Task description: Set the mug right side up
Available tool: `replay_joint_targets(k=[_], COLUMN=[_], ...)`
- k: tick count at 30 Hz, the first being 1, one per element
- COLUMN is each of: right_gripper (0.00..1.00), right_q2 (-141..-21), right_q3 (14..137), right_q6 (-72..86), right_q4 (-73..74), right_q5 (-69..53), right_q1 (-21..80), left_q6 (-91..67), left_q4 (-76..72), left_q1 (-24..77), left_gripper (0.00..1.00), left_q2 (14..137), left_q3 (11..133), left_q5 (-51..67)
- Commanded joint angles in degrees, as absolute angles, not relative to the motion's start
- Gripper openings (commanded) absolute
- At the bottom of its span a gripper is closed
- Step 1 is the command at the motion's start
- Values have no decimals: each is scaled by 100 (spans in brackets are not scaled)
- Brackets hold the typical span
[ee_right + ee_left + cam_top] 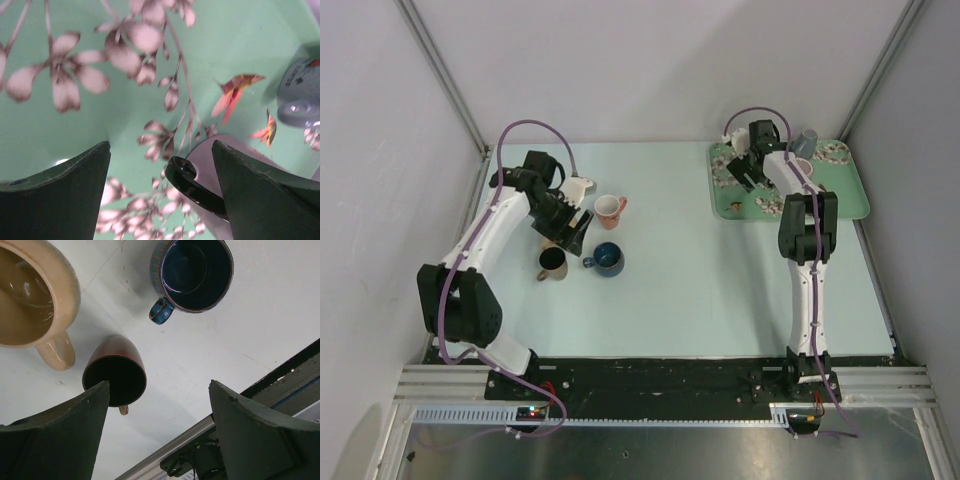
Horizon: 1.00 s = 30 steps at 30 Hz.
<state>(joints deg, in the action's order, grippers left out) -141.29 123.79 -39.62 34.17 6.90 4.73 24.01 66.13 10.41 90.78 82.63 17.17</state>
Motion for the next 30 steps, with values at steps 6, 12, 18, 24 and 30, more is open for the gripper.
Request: replay_joint_targets(k=[6,12,18,24,30], right_gripper=[90,88,91,87,83], right_q2=[-13002,-12395,-11223,-10841,-11296], right_q3=[11371,11427,9986,9124,9291], right_q6=[-4552,-3188,-915,2058,3355], right_q4=[4054,3508,1909,1961,2359], right_q5=[1534,1762,2562,3521,3618], right_q1=[463,549,660,418,277], left_q6=[2457,2463,2479,2485,2493], left_q4=[6616,6613,6607,6601,6606], left_q1=[1004,1003,1004,1003,1004], left_gripper=[84,84,84,84,84], left_q2=[8919,8882,8862,8818,8768], left_q3=[8404,8346,8351,8355,8319], left_q5=[1902,1944,2003,2059,2105])
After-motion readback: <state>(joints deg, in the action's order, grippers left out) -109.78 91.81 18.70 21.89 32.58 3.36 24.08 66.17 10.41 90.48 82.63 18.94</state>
